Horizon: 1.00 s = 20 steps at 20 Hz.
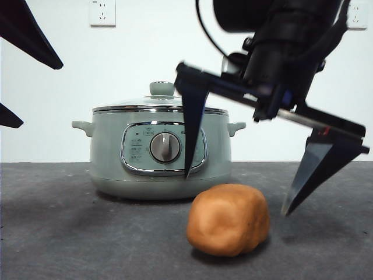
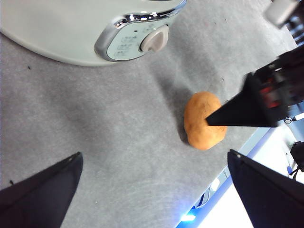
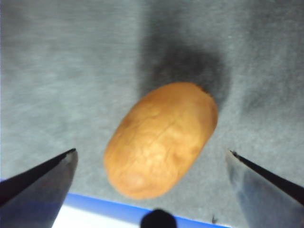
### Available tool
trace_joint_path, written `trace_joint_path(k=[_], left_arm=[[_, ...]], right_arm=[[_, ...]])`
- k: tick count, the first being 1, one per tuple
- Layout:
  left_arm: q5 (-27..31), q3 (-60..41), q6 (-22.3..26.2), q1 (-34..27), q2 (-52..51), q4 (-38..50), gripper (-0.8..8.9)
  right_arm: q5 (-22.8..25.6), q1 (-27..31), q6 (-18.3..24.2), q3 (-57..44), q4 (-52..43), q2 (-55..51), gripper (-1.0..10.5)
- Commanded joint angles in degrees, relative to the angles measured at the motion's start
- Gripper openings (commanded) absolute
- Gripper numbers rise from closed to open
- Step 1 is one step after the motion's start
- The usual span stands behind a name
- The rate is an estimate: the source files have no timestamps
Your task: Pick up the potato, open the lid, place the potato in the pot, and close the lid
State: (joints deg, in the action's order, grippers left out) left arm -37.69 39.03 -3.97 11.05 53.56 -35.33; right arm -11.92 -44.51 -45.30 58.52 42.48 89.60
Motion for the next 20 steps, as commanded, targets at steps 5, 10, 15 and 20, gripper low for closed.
trace_joint_path(k=[5,10,15,20], left_arm=[[0.0,0.0,2.7,0.2,0.1,-0.2,5.21],[0.0,0.0,3.2,0.2,0.1,-0.9,5.21],[0.4,0.2,2.9,0.2,0.2,-0.9,5.21],[2.3,5.6,2.5,0.5,3.0,-3.2,5.21]], right_arm=[[0.6,-0.9,-3.4,0.4,-3.9,7.2,7.5],[0.6,-1.0,-3.1,0.4,-3.6,8.2,1.7],[0.0,-0.9,3.2,0.5,-0.3,7.6,-0.1],[0.1,-0.9,9.6,2.6,5.7,3.3,-0.1]])
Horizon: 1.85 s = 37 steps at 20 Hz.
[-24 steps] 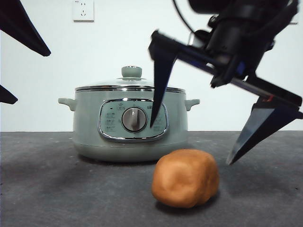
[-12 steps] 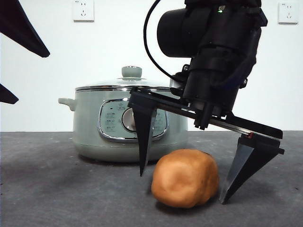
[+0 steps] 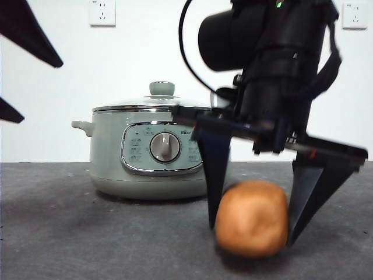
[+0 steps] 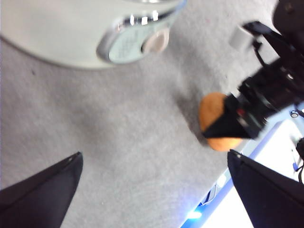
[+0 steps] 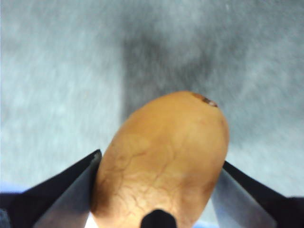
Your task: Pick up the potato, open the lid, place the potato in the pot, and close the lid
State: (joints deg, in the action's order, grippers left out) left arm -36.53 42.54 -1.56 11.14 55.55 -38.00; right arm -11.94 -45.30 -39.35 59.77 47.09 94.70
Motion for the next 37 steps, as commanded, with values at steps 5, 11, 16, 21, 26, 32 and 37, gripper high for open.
trace_joint_path(k=[5,11,16,21,26,32,37], left_arm=[[9.7,16.4,0.3,2.5,10.8,-8.2,5.21],[17.5,38.1,0.4,7.5,26.9,-14.8,5.21],[26.1,55.2,2.0,12.6,39.6,-16.3,5.21],[34.1,65.5,7.9,16.3,50.4,-15.9,5.21],[35.0,65.7,8.2,16.7,54.3,-13.3,5.2],[35.0,65.7,7.3,17.0,54.8,-10.7,4.88],[35.0,65.7,7.1,17.0,55.0,-9.9,3.3]], right_arm=[[1.8,-0.1,13.0,7.2,13.2,-7.3,0.0],[4.1,-0.1,26.1,13.2,23.3,-12.8,0.0],[4.3,-0.1,30.7,13.7,23.9,-15.8,0.0],[5.6,-0.1,33.2,13.7,25.3,-16.3,0.0],[5.6,-0.1,33.6,13.7,25.0,-16.3,0.0],[5.6,-0.1,33.6,13.7,24.1,-16.3,0.0],[5.6,-0.1,33.6,13.7,23.6,-16.3,0.0]])
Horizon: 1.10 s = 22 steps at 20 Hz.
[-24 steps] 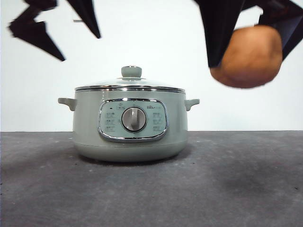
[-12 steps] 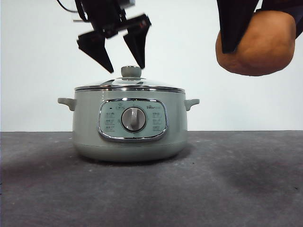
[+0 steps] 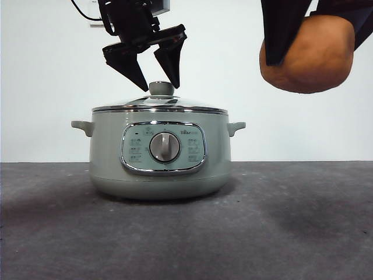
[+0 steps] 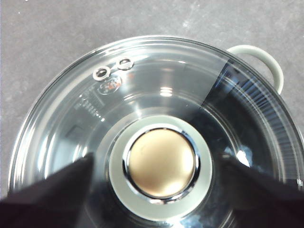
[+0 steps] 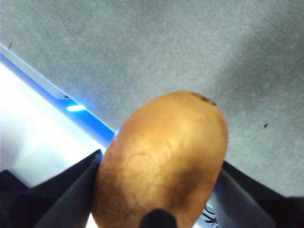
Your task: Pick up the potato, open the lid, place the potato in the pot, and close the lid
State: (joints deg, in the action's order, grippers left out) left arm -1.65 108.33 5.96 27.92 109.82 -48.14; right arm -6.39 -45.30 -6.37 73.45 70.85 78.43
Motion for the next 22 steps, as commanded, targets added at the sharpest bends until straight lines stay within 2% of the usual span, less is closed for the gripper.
trace_joint_path(k=[1,8,16,19,22], left_arm=[[0.1,-0.1,-0.4,0.2,0.8,-0.2,2.75],[-0.4,-0.1,-0.3,0.2,1.7,-0.9,-0.12],[-0.3,-0.1,0.3,-0.1,-0.7,0.0,-0.1],[-0.3,-0.1,0.3,-0.3,-3.1,-0.2,-0.1],[0.3,-0.1,0.3,-0.7,-6.3,0.2,-0.09]], right_arm=[[0.0,-0.1,0.6,0.0,-0.1,-0.1,0.0],[0.0,-0.1,0.4,0.0,-0.1,-0.1,0.0],[0.1,0.0,0.3,0.0,-2.2,-0.1,0.0],[0.1,0.0,-2.9,0.0,-4.7,-0.1,0.0],[0.0,0.0,-4.2,0.0,-7.4,-0.1,0.0]])
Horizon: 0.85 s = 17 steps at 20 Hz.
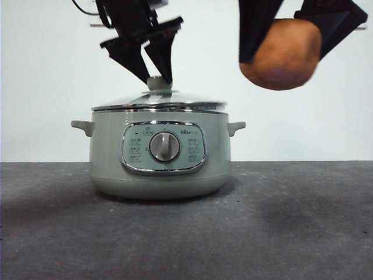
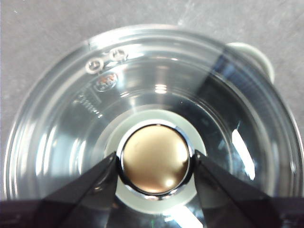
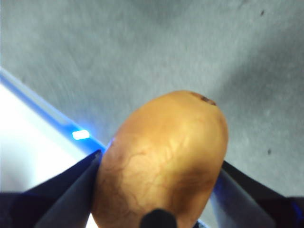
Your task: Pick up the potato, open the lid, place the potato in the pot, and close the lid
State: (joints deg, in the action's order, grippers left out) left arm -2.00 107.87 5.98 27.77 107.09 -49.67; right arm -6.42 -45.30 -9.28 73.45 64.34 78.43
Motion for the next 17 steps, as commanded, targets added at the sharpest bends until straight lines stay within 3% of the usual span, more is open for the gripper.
trace_joint_path(k=[1,5,9,17], left_arm=[[0.7,0.3,0.3,-1.0,-4.6,1.8,-0.1],[0.7,0.3,1.5,-4.3,-8.6,1.0,-0.1],[0.7,0.3,2.3,-9.9,-12.1,-1.0,-0.1],[0.5,0.3,2.3,-21.9,-14.7,-5.3,-0.09]], right_arm=[[0.0,0.0,-1.7,0.2,-1.3,0.0,0.0],[0.1,0.6,-2.2,3.5,-1.4,1.3,0.0],[0.2,2.9,-2.3,13.0,-1.1,7.4,-0.1],[-0.2,7.7,-0.3,48.9,6.0,36.2,-0.1]])
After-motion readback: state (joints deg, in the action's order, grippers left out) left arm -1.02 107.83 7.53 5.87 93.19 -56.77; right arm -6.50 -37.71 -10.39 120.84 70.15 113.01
